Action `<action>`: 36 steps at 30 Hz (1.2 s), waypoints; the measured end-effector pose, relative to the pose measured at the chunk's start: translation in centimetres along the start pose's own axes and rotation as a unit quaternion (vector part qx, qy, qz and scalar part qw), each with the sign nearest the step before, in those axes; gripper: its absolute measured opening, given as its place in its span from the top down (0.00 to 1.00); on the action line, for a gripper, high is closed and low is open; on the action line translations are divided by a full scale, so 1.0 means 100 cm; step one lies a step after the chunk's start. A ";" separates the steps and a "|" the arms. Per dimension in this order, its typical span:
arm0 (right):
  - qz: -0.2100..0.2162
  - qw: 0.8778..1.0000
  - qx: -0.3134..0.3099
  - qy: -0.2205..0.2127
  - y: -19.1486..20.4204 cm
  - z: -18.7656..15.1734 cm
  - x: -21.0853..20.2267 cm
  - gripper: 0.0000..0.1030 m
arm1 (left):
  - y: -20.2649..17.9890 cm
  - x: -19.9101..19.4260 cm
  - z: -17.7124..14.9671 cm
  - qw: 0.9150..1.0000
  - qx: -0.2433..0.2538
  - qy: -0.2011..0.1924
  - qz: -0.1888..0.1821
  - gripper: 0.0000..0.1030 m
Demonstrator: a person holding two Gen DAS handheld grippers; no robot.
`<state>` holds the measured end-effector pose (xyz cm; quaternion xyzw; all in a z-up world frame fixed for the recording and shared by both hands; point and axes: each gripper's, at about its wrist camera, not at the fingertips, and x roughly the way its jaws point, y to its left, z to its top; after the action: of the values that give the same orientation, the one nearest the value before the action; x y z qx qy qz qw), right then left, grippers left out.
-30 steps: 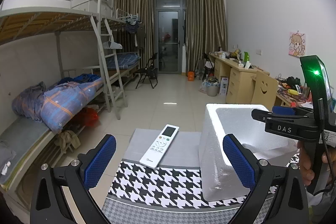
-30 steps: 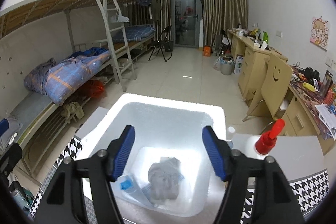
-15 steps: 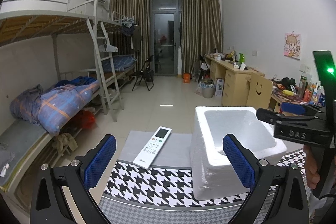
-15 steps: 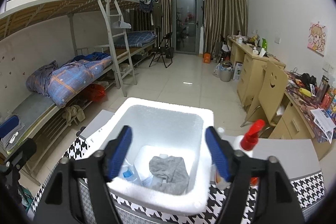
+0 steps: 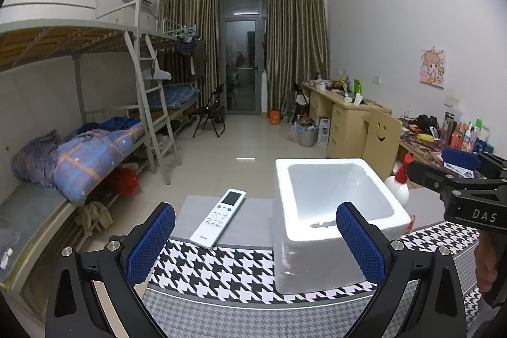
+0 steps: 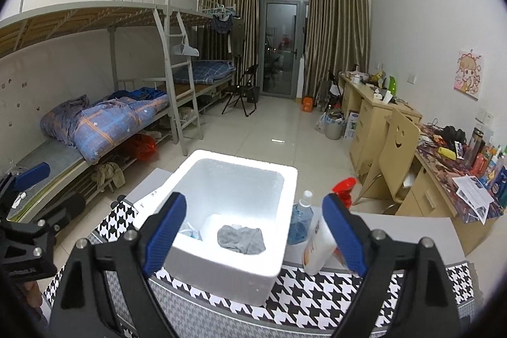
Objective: Organize soft objects
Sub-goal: 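Withdraw both open tools from the box toward the yellow net and soap packet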
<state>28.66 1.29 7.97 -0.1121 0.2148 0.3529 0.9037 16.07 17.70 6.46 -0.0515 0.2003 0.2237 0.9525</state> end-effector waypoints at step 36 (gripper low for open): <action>-0.020 0.998 0.032 -0.040 -0.029 -0.053 -0.103 0.12 | -0.058 -0.069 -0.019 0.996 0.027 -0.027 -0.077 0.01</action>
<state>22.23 -8.71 8.22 -0.0730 0.1879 0.3320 0.9215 12.35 9.37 7.61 -0.0348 0.1758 0.1458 0.9729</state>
